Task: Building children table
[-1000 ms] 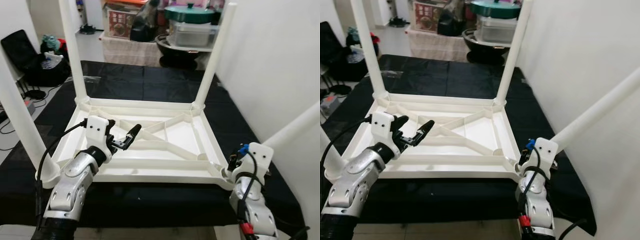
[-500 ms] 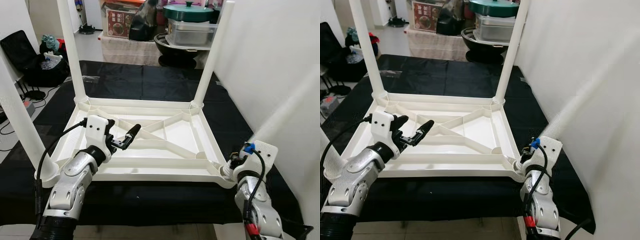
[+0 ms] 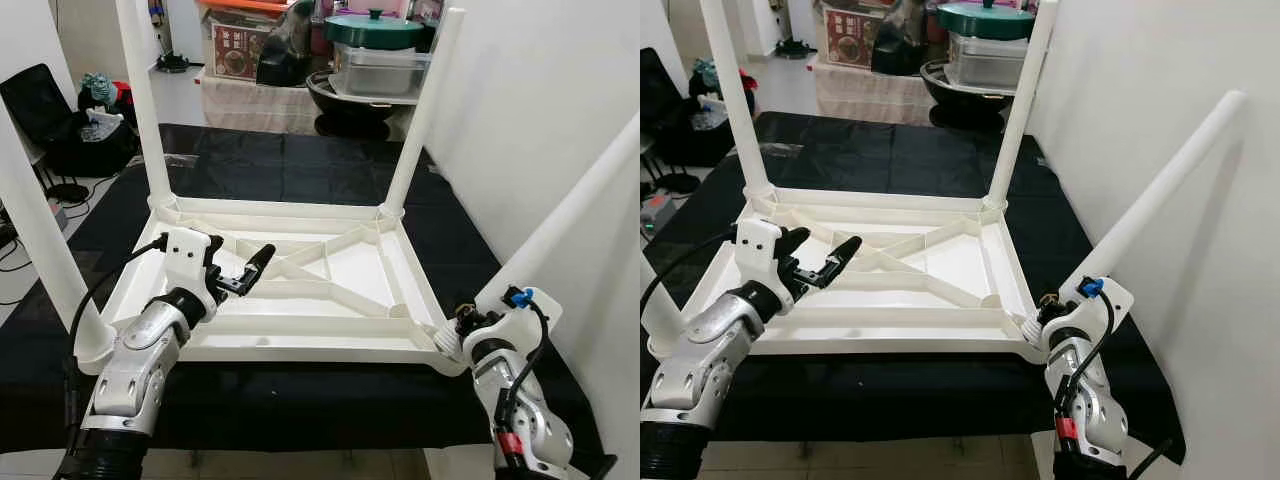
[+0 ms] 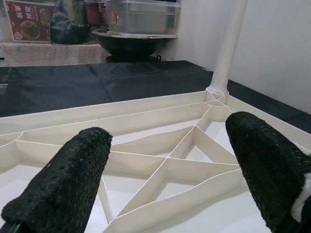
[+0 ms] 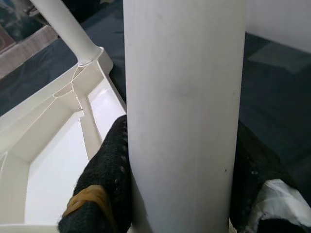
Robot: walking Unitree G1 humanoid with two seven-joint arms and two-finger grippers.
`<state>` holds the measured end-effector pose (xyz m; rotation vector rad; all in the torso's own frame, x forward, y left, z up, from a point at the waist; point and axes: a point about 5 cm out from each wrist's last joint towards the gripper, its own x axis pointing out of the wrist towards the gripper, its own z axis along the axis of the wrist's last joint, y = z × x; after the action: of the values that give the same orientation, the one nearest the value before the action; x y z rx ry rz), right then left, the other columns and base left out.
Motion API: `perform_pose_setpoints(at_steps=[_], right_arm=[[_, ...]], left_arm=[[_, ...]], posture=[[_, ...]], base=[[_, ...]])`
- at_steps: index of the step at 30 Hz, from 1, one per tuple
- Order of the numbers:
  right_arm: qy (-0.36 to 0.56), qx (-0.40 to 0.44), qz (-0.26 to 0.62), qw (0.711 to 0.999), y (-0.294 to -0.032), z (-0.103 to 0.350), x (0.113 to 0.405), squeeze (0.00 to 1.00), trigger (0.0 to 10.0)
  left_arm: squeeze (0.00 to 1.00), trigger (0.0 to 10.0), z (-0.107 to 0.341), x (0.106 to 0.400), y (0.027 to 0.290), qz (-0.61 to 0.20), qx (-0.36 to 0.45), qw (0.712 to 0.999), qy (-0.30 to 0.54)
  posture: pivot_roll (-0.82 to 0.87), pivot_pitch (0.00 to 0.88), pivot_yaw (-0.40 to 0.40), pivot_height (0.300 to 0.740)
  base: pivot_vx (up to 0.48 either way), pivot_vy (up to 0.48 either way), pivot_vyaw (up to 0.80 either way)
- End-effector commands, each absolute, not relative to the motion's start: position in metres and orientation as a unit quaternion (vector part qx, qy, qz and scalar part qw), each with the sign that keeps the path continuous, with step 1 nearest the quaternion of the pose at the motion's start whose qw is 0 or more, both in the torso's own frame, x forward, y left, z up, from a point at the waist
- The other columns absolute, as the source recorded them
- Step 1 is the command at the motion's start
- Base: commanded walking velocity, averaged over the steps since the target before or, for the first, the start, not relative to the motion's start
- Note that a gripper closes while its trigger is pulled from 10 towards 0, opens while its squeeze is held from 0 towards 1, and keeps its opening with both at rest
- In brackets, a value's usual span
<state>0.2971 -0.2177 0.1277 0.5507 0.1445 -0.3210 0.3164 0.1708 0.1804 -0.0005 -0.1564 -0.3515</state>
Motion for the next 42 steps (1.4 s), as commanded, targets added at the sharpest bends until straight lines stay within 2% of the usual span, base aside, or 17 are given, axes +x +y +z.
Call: perform_pose_setpoints(at_steps=[1, 3, 4, 6, 9, 11, 15, 25, 26, 27, 28, 32, 34, 36, 40, 41, 42], right_arm=[[0.081, 0.291, -0.154, 0.941, -0.217, 0.122, 0.297, 0.0, 0.0], [0.063, 0.306, -0.144, 0.939, -0.215, 0.13, 0.3, 0.0, 0.0], [0.024, 0.331, -0.106, 0.937, -0.206, 0.15, 0.307, 0.0, 0.0], [0.007, 0.336, -0.087, 0.938, -0.202, 0.159, 0.309, 0.0, 0.0], [-0.054, 0.36, -0.014, 0.931, -0.184, 0.194, 0.314, 0.0, 0.0], [-0.054, 0.36, -0.014, 0.931, -0.184, 0.194, 0.314, 0.0, 0.0], [-0.085, 0.372, 0.041, 0.924, -0.169, 0.218, 0.316, 0.0, 0.0], [-0.077, 0.398, 0.094, 0.909, -0.143, 0.228, 0.317, 0.0, 0.0], [-0.063, 0.42, 0.111, 0.899, -0.131, 0.227, 0.316, 0.0, 0.0], [-0.063, 0.42, 0.111, 0.899, -0.131, 0.227, 0.316, 0.0, 0.0], [-0.043, 0.451, 0.121, 0.883, -0.121, 0.226, 0.315, 0.0, 0.0], [-0.014, 0.491, 0.137, 0.86, -0.108, 0.226, 0.315, 0.0, 0.0], [-0.014, 0.491, 0.137, 0.86, -0.108, 0.226, 0.315, 0.0, 0.0], [0.005, 0.512, 0.145, 0.847, -0.101, 0.226, 0.313, 0.0, 0.0], [0.005, 0.512, 0.145, 0.847, -0.101, 0.226, 0.313, 0.0, 0.0], [0.025, 0.541, 0.155, 0.826, -0.094, 0.231, 0.309, 0.0, 0.0], [0.031, 0.551, 0.156, 0.819, -0.092, 0.233, 0.307, 0.0, 0.0]], left_arm=[[0.0, 10.0, 0.181, 0.318, 0.172, -0.172, 0.009, 0.982, -0.078], [0.0, 10.0, 0.182, 0.318, 0.171, -0.175, 0.007, 0.981, -0.079], [0.0, 10.0, 0.185, 0.319, 0.167, -0.191, -0.009, 0.978, -0.083], [0.0, 10.0, 0.187, 0.319, 0.165, -0.197, -0.016, 0.977, -0.085], [0.0, 10.0, 0.193, 0.318, 0.163, -0.223, -0.055, 0.969, -0.094], [0.0, 10.0, 0.193, 0.318, 0.163, -0.223, -0.055, 0.969, -0.094], [0.0, 10.0, 0.199, 0.312, 0.156, -0.266, -0.069, 0.956, -0.105], [0.0, 10.0, 0.203, 0.301, 0.145, -0.33, -0.06, 0.935, -0.118], [0.0, 10.0, 0.206, 0.299, 0.142, -0.353, -0.054, 0.926, -0.121], [0.0, 10.0, 0.206, 0.299, 0.142, -0.353, -0.054, 0.926, -0.121], [0.0, 10.0, 0.206, 0.296, 0.138, -0.374, -0.045, 0.919, -0.121], [0.0, 10.0, 0.206, 0.294, 0.133, -0.4, -0.023, 0.909, -0.119], [0.0, 10.0, 0.206, 0.294, 0.133, -0.4, -0.023, 0.909, -0.119], [0.0, 10.0, 0.205, 0.294, 0.132, -0.41, -0.011, 0.905, -0.115], [0.0, 10.0, 0.205, 0.294, 0.132, -0.41, -0.011, 0.905, -0.115], [0.0, 10.0, 0.2, 0.295, 0.132, -0.415, 0.004, 0.904, -0.103], [0.0, 10.0, 0.198, 0.296, 0.132, -0.417, 0.007, 0.903, -0.1]], posture=[[0.08, 0.0, -0.086, 0.74], [0.07, 0.0, -0.084, 0.74], [0.07, 0.0, -0.079, 0.74], [0.07, 0.0, -0.078, 0.74], [0.08, 0.0, -0.075, 0.74], [0.08, 0.0, -0.075, 0.74], [0.08, 0.0, -0.076, 0.74], [0.08, 0.0, -0.08, 0.74], [0.09, 0.0, -0.08, 0.74], [0.09, 0.0, -0.08, 0.74], [0.09, 0.0, -0.08, 0.74], [0.09, 0.0, -0.079, 0.74], [0.09, 0.0, -0.079, 0.74], [0.09, 0.0, -0.076, 0.74], [0.09, 0.0, -0.076, 0.74], [0.08, 0.0, -0.068, 0.74], [0.08, 0.0, -0.068, 0.74]], base=[[0.0, 0.0, 0.0], [0.0, 0.0, 0.0], [0.0, 0.0, 0.0], [0.0, 0.0, 0.0], [0.0, 0.0, 0.0], [0.0, 0.0, 0.0], [0.0, 0.0, 0.0], [0.0, 0.0, 0.0], [0.0, 0.0, 0.0], [0.0, 0.0, 0.0], [0.0, 0.0, 0.0], [0.0, 0.0, 0.0], [0.0, 0.0, 0.0], [0.0, 0.0, 0.0], [0.0, 0.0, 0.0], [0.0, 0.0, 0.0], [0.0, 0.0, 0.0]])
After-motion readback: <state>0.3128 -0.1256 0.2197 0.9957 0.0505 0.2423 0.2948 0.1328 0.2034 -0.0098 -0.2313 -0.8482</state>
